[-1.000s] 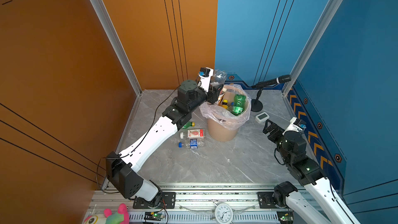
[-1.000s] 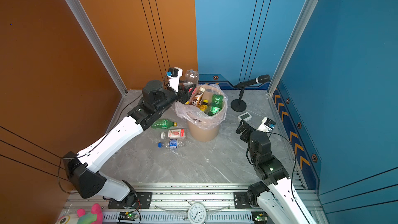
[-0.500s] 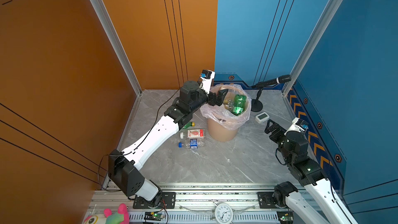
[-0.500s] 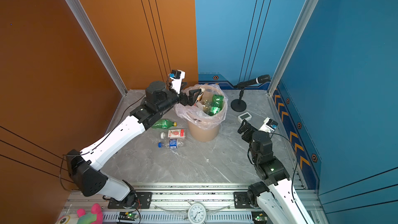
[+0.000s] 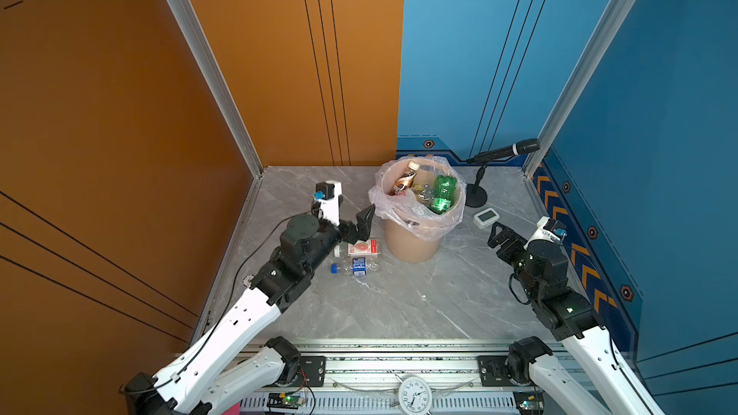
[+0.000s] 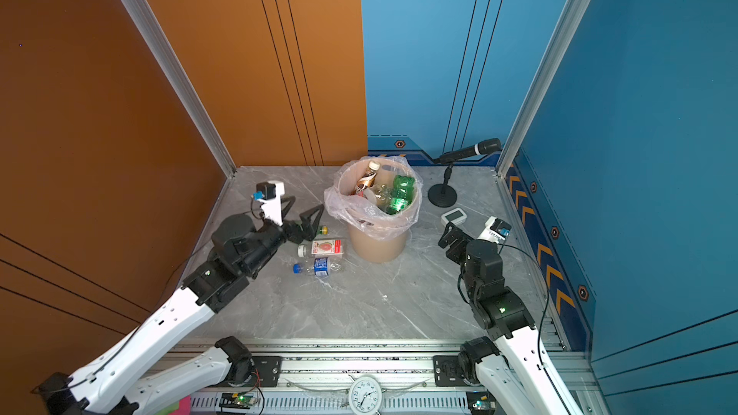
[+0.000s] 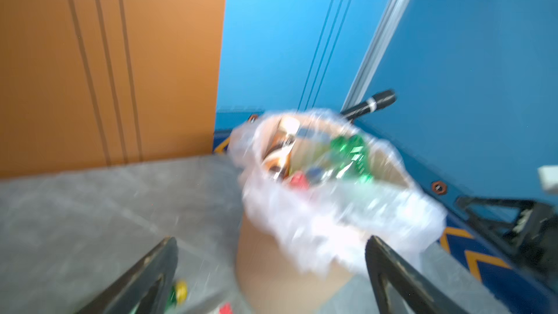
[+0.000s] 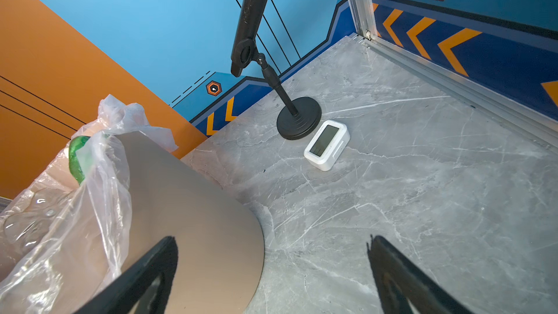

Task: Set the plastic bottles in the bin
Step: 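Withdraw the left gripper down toward the remaining bottles beside the bin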

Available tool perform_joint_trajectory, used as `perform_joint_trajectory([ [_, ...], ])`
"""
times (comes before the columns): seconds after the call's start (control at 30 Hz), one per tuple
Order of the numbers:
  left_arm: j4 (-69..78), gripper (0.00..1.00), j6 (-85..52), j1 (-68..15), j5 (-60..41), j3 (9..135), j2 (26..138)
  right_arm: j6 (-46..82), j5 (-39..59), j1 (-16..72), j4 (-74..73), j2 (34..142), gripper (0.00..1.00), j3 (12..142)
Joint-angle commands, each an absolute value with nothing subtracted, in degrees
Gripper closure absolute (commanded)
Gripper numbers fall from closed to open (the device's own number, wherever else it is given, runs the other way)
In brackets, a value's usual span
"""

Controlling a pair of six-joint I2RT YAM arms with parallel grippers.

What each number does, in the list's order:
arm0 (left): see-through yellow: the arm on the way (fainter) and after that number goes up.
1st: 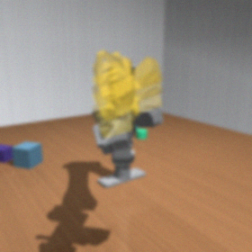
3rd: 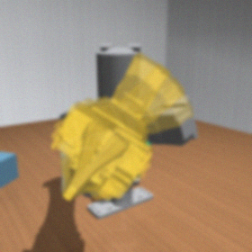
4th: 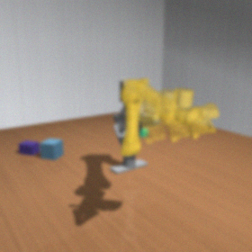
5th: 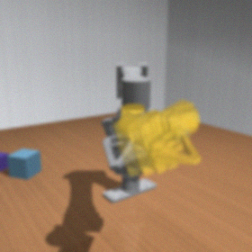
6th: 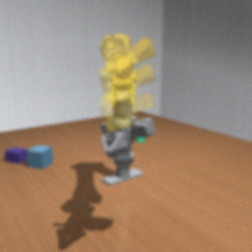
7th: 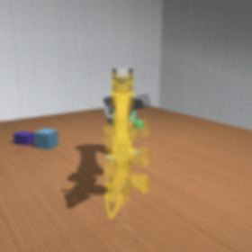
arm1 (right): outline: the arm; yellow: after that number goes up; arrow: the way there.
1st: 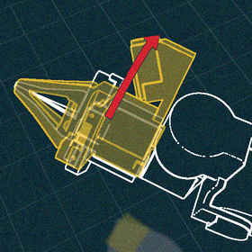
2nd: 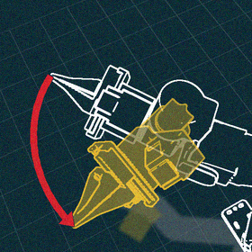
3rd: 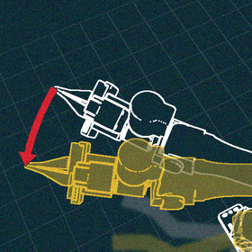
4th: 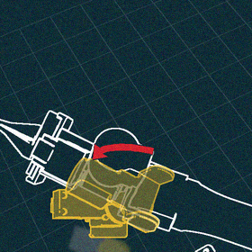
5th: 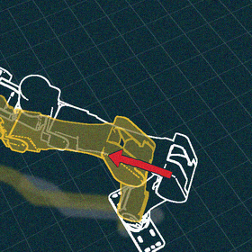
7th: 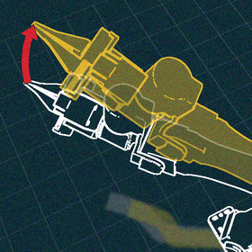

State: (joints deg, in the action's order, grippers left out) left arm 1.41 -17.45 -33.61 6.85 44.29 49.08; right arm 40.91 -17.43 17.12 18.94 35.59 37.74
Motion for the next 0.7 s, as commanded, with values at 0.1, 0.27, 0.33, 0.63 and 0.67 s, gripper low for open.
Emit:
perform_joint_trajectory([
  [0.1,-15.0,0.02,-29.78,-30.38,13.96,31.35,34.62,40.14,-14.33,17.33,19.79,36.89,0.0,37.36],
  [0.27,-20.45,0.03,-30.28,-28.49,12.38,29.19,28.92,40.96,-13.99,17.9,18.75,37.53,0.0,36.74],
  [0.33,-21.68,0.02,-29.33,-27.91,10.25,29.49,29.77,41.08,-13.77,18.03,18.63,37.8,0.0,36.62],
  [0.63,-22.14,0.02,-25.19,-27.6,2.01,33.79,41.39,40.2,-13.58,18.26,19.92,37.34,0.0,36.78],
  [0.67,-22.45,0.02,-24.57,-27.6,1.26,34.65,42.91,40.09,-13.49,18.24,19.9,37.25,0.0,36.74],
])
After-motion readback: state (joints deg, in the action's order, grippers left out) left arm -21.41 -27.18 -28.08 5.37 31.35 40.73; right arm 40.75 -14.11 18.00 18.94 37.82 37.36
